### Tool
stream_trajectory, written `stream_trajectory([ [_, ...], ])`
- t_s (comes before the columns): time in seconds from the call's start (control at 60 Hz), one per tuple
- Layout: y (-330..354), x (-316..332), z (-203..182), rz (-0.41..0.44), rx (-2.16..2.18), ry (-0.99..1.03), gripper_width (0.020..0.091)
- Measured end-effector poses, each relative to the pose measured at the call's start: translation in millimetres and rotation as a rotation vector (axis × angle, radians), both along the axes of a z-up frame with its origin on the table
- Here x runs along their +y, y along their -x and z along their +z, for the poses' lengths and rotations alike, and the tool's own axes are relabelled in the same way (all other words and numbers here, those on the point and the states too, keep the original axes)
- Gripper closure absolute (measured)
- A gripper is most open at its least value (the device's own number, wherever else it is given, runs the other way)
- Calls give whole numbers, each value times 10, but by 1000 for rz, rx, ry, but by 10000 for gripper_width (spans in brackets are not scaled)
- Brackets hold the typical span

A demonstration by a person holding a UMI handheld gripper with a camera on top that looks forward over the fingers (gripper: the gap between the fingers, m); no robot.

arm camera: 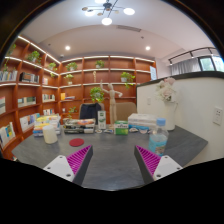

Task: Pour water

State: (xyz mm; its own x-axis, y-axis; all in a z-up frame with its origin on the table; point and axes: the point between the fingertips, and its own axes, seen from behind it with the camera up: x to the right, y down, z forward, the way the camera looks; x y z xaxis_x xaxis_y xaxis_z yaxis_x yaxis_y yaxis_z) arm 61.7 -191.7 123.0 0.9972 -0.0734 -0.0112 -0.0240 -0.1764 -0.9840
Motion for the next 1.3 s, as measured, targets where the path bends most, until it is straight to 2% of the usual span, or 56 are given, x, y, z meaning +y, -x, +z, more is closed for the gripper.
stream_trajectory([
  [0.1,-618,-51,-246,-81,-52,0,249],
  [0.25,-1262,116,-375,-150,-73,12,252],
  [0.5,-1611,713,-399,-103,-22,-16,258],
  [0.567,-1683,838,-397,-103,-56,-22,334],
  [0.65,-1723,964,-450,-94,-98,-12,523],
  [0.683,-1703,999,-473,-82,-98,-9,625],
  [0.767,-1693,1027,-472,-83,-70,-23,668],
  [0.783,-1693,1032,-473,-83,-70,-21,710],
  [0.8,-1853,1104,-473,-80,-71,-20,707],
  [0.817,-1863,1111,-470,-84,-72,-20,756],
  [0.833,-1879,1113,-474,-91,-71,-19,759],
  [0.85,-1889,1117,-474,-96,-70,-19,804],
  [0.883,-1906,1116,-482,-102,-72,-15,809],
  [0.9,-1900,1119,-477,-98,-78,-14,835],
  [1.117,-1826,1137,-422,-113,-141,12,836],
  [1.3,-972,1455,-183,-7,-300,30,825],
])
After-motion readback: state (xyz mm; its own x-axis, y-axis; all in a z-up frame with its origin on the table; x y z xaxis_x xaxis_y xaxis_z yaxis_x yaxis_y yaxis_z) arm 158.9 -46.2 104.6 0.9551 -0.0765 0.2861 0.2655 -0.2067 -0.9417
